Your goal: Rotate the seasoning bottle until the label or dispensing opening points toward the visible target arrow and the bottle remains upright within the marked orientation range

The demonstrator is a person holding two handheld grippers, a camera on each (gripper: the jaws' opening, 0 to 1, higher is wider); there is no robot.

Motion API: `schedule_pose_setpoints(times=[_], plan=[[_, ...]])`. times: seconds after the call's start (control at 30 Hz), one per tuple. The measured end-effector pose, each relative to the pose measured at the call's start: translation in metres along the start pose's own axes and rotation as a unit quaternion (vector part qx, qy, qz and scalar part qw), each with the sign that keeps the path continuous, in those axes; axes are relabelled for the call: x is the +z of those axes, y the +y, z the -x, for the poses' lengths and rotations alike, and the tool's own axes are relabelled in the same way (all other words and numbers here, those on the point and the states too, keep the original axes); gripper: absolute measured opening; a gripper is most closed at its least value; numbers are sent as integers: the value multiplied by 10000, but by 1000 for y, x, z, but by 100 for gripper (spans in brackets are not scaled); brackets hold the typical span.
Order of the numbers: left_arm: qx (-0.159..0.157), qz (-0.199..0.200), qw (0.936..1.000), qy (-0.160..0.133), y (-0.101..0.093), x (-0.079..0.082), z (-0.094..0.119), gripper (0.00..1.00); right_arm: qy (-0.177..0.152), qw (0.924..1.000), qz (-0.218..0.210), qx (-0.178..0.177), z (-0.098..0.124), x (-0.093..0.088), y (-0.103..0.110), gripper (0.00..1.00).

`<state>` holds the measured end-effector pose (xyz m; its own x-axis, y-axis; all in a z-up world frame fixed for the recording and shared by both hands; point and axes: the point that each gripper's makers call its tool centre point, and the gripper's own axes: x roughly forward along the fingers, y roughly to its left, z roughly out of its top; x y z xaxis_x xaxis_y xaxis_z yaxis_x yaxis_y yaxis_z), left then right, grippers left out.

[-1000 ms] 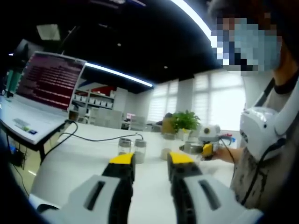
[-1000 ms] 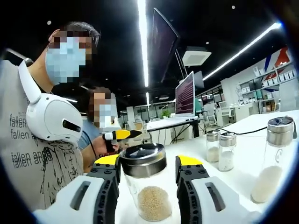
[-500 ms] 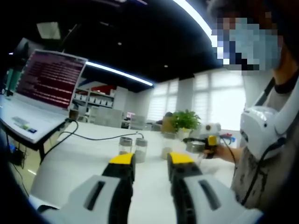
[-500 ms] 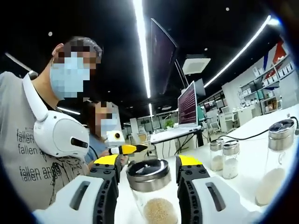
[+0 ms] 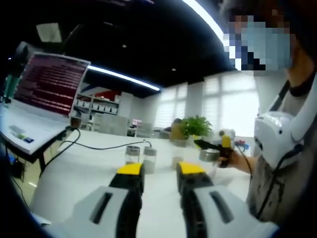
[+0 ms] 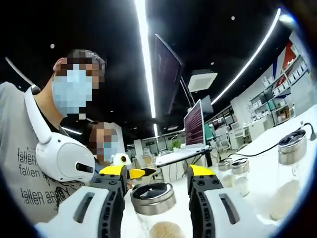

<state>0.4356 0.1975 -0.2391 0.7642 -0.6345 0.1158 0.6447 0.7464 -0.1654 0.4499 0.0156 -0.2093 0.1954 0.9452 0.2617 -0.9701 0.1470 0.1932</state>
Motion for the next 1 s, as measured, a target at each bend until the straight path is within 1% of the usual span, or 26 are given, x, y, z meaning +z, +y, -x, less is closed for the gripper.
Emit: schedule_pose_setpoints(times=[0.03,0.13,0.2,0.3,0.4,0.43,0.57,0.63,0.73,0.77,0.83,0.93,1.0], plan=[[-7,22,10000,24,1,-1,-2,28,98,9999,76,-45,1,-2,-1,43],[-58,58,10000,57,2,-2,-8,28,-13,10000,-82,26,2,3,4,46],[-79,48,9999,87,2,-2,-11,29,-114,9998,-145,-26,5,7,2,47],[-59,-41,9999,99,4,0,-12,29,-365,9986,-326,-221,13,15,-6,47],[-10,-67,10000,50,5,3,-11,29,-479,9973,-338,-445,19,18,-14,46],[5,-67,10000,39,4,4,-9,29,-502,9970,-330,-492,17,18,-14,46],[68,-79,9999,59,4,4,-5,28,-638,9954,-418,-572,16,21,-13,44],[86,-94,9999,78,3,4,-2,28,-677,9949,-399,-630,14,24,-12,41],[73,-63,9999,43,0,5,0,28,-786,9940,-420,-640,13,29,-8,41],[54,-64,10000,33,-2,4,-1,28,-820,9936,-448,-630,19,32,-9,41],[1,-41,10000,76,-7,0,-3,28,-830,9936,-449,-624,23,33,-6,41],[-54,-76,9998,157,-12,-4,-6,28,-866,9923,-480,-749,30,33,-6,40],[-49,-162,9997,157,-14,-2,-4,29,-922,9913,-516,-780,37,35,-8,38]])
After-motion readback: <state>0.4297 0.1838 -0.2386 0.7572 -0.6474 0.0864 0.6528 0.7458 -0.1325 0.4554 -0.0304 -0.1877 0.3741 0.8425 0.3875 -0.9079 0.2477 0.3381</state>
